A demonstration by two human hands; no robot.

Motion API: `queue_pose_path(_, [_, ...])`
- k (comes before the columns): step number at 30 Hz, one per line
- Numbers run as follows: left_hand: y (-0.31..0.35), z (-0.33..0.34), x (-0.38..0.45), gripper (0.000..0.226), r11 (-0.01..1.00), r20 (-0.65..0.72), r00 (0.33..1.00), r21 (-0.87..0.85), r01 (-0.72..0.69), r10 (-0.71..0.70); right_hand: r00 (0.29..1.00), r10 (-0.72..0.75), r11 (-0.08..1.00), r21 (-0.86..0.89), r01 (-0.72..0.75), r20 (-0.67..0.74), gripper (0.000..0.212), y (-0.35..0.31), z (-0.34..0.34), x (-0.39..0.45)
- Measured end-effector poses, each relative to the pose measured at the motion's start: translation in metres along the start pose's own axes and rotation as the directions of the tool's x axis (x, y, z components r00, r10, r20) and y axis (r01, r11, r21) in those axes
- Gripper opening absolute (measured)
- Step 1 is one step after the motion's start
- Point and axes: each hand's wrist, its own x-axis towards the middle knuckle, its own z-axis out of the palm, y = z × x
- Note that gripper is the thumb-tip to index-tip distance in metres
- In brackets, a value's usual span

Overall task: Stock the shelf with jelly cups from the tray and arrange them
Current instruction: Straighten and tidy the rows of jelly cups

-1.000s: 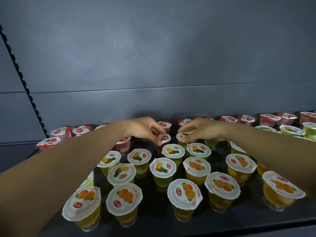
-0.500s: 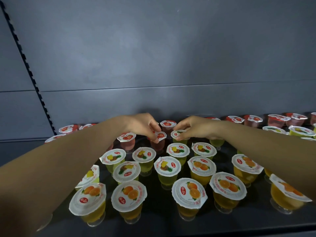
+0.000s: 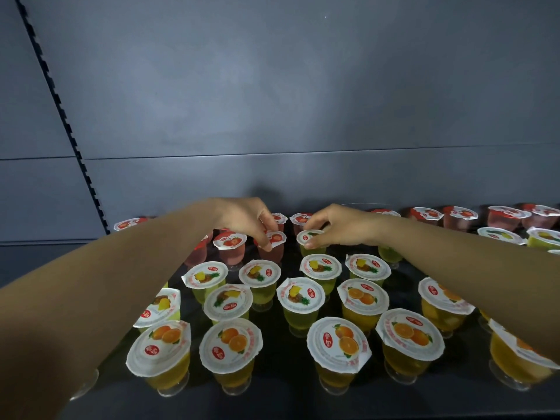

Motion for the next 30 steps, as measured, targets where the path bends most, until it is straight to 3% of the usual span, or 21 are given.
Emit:
queue_pose_path(10, [0.004,0.001,0.000,0.044,0.999,-0.021,0.999,0.006,0.039,-0.038,0.998,-0.013,0.999,0.034,0.011,0.053,0.044,0.000,0.002,0.008])
queue_pose_path(16, [0.024,-0.008,-0.006,0.048,0.987,-0.042,0.995,0.127,0.094,-0.089,0.999,0.004,0.998,-0.064,0.000,0.054,0.055,-0.005,-0.017,-0.002])
queue_pose_path(21, [0.066,-0.029,-0.027,0.066,0.933,-0.128,0.985,0.327,0.153,-0.117,0.999,0.040,0.951,-0.306,-0.043,-0.014,0.060,-0.020,-0.062,-0.038])
queue_pose_path(25, [0.109,-0.035,-0.058,0.078,0.870,-0.157,0.980,0.459,0.181,-0.121,0.990,0.135,0.817,-0.561,-0.131,-0.034,0.074,-0.040,-0.093,-0.085])
queue_pose_path(30, [0.162,-0.022,-0.114,0.078,0.850,-0.198,0.978,0.503,0.155,-0.061,0.971,0.214,0.743,-0.628,-0.230,-0.103,0.084,-0.063,-0.102,-0.161])
